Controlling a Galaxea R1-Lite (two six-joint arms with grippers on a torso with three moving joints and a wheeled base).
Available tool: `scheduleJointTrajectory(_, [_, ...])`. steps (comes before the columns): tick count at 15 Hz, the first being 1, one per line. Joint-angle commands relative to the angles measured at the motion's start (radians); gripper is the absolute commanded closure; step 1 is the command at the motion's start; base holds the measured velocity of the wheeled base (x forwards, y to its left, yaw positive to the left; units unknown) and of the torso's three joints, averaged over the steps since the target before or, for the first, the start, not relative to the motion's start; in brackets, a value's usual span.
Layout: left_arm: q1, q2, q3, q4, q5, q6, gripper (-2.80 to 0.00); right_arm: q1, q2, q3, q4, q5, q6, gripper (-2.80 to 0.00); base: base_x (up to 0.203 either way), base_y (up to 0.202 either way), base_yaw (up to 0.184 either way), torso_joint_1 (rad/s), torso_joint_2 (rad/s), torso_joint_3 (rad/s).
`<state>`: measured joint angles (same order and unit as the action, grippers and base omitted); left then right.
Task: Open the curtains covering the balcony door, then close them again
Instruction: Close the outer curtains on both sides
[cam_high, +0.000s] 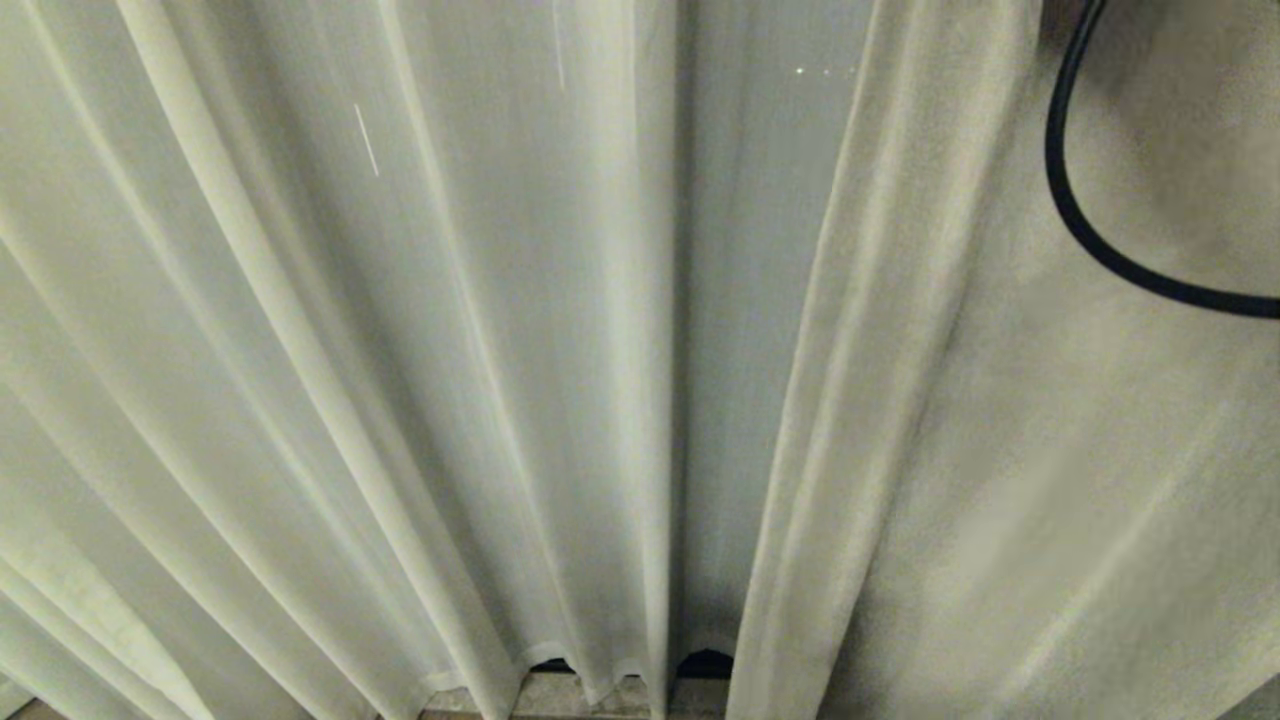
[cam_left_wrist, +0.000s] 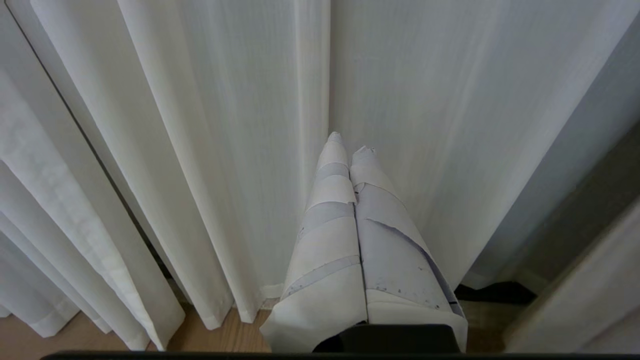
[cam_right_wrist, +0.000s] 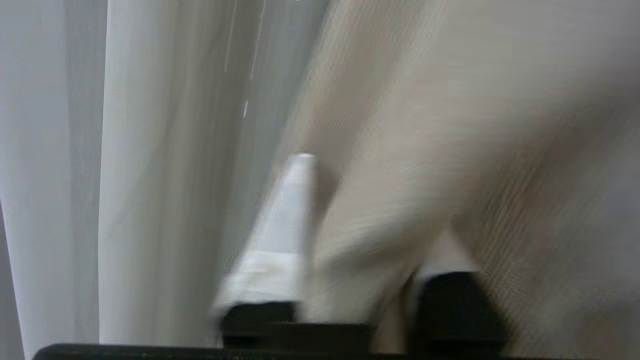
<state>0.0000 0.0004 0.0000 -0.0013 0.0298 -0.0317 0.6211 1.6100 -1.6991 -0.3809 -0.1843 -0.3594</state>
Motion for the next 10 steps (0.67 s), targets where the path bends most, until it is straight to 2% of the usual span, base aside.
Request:
scheduleJointTrajectory(1, [0.0,0.0,0.0,0.0,0.0,-0.001,0.0,-0.001,-0.037,0.012,-0.003,-0.003,-0.003,-2.8,0.0,0.0,0.0,0.0,0.0,0.0])
scheduleJointTrajectory(4, [0.0,0.0,0.0,0.0,0.0,-0.001,0.0,-0.013,-0.079,0.05,-0.004,-0.003,-0.003,-2.8,0.0,0.0,0.0,0.0,0.0,0.0])
scheduleJointTrajectory(10, [0.0,0.0,0.0,0.0,0.0,-0.001,0.0,-0.093,-0.295,0.355,-0.006,-0.002,-0.003,-2.8,0.0,0.0,0.0,0.0,0.0,0.0])
